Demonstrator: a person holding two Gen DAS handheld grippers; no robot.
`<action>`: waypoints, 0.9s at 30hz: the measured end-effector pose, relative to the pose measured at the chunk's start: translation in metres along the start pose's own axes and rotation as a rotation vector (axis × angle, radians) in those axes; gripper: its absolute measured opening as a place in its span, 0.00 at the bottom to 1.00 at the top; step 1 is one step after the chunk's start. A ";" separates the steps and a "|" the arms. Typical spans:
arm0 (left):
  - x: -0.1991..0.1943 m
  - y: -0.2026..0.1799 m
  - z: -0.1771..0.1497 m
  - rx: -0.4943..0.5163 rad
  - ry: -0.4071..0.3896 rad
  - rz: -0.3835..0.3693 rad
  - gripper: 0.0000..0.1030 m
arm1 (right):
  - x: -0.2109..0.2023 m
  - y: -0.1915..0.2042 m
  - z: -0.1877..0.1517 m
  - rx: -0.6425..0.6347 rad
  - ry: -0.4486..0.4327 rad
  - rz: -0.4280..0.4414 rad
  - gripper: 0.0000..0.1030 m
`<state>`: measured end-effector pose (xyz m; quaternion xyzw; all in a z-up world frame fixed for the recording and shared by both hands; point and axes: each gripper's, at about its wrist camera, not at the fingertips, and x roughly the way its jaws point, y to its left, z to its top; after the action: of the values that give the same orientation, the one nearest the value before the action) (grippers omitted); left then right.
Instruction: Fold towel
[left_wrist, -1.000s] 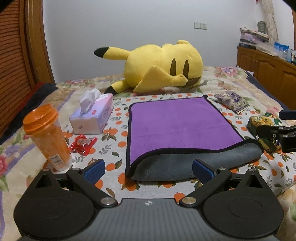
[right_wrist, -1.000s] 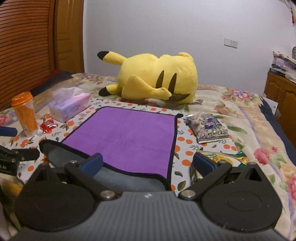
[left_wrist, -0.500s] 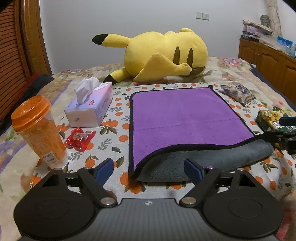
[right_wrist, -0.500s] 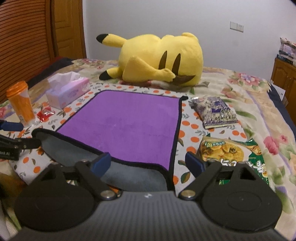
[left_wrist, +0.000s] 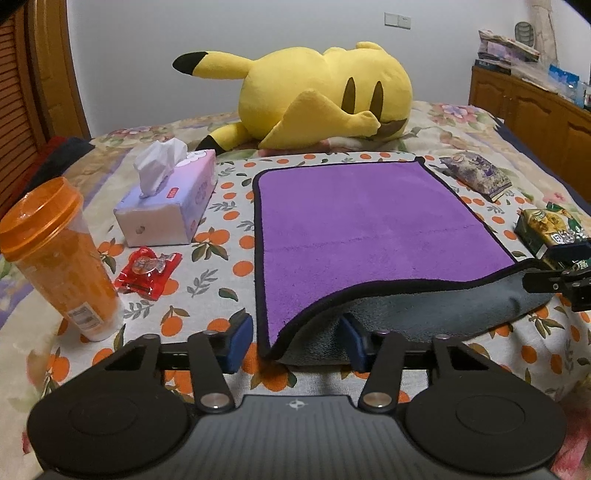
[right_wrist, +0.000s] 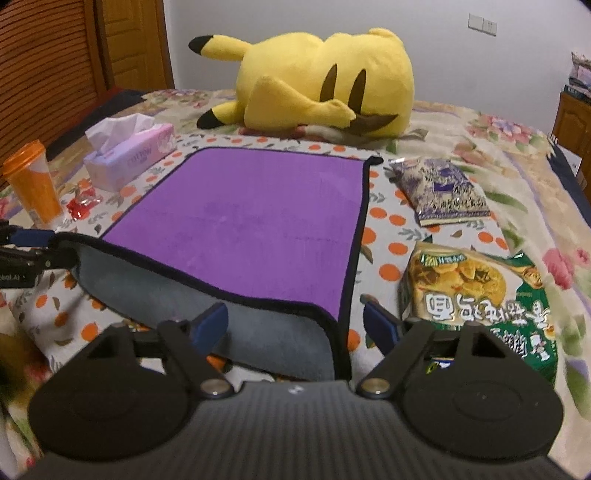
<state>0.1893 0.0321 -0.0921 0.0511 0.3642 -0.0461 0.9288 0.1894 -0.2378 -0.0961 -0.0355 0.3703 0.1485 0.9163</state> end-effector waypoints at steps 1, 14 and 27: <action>0.001 0.000 0.000 0.000 0.001 -0.003 0.45 | 0.002 -0.001 0.000 0.002 0.006 0.001 0.76; 0.016 0.004 -0.002 -0.005 0.061 -0.026 0.41 | 0.015 -0.010 -0.003 0.035 0.085 0.038 0.60; 0.019 0.004 -0.005 -0.004 0.088 -0.035 0.15 | 0.017 -0.015 -0.002 0.039 0.105 0.058 0.27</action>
<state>0.1999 0.0357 -0.1086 0.0449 0.4056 -0.0595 0.9110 0.2042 -0.2478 -0.1102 -0.0146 0.4217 0.1655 0.8914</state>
